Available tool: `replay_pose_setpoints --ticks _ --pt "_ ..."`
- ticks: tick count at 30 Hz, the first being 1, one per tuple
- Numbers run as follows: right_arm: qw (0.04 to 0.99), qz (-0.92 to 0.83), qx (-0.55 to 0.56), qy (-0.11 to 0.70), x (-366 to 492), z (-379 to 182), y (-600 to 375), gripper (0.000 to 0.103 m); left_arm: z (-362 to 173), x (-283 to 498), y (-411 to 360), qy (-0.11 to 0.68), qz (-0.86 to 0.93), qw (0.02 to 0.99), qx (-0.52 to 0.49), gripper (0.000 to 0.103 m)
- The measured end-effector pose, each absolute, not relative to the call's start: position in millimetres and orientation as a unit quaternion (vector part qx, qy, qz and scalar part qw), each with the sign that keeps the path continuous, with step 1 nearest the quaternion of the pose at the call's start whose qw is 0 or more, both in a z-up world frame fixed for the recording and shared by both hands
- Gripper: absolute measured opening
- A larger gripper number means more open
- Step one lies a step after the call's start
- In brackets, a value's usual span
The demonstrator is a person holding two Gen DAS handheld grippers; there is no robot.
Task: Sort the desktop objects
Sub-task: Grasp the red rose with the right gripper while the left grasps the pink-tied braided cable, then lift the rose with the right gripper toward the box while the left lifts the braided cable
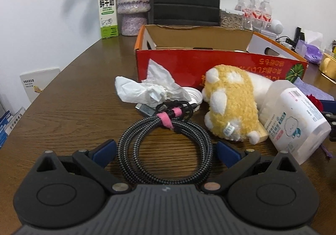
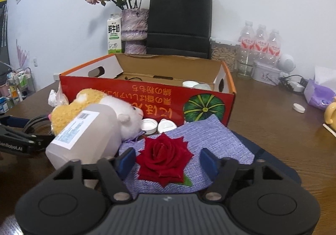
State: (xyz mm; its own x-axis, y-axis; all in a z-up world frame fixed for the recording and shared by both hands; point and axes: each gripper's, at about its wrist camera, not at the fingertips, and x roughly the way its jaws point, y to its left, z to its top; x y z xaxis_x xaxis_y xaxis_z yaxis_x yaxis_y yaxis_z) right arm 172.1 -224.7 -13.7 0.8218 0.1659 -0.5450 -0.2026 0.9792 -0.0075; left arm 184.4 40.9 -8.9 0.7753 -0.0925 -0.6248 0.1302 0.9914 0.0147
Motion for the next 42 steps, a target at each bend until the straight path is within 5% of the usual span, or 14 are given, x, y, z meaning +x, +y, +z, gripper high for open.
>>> replay_pose_setpoints --ticks 2,7,42 --pt "0.953 0.102 -0.031 0.284 172 -14 -224 0.045 -8 183 40 0.327 -0.065 0.942 0.028 0.096" --pt "0.955 0.107 -0.02 0.277 167 -11 -226 0.036 -7 181 41 0.32 -0.067 0.945 0.021 0.09" --pt "0.979 0.088 -0.004 0.184 150 61 -231 0.036 85 168 42 0.173 -0.092 0.98 -0.029 0.089"
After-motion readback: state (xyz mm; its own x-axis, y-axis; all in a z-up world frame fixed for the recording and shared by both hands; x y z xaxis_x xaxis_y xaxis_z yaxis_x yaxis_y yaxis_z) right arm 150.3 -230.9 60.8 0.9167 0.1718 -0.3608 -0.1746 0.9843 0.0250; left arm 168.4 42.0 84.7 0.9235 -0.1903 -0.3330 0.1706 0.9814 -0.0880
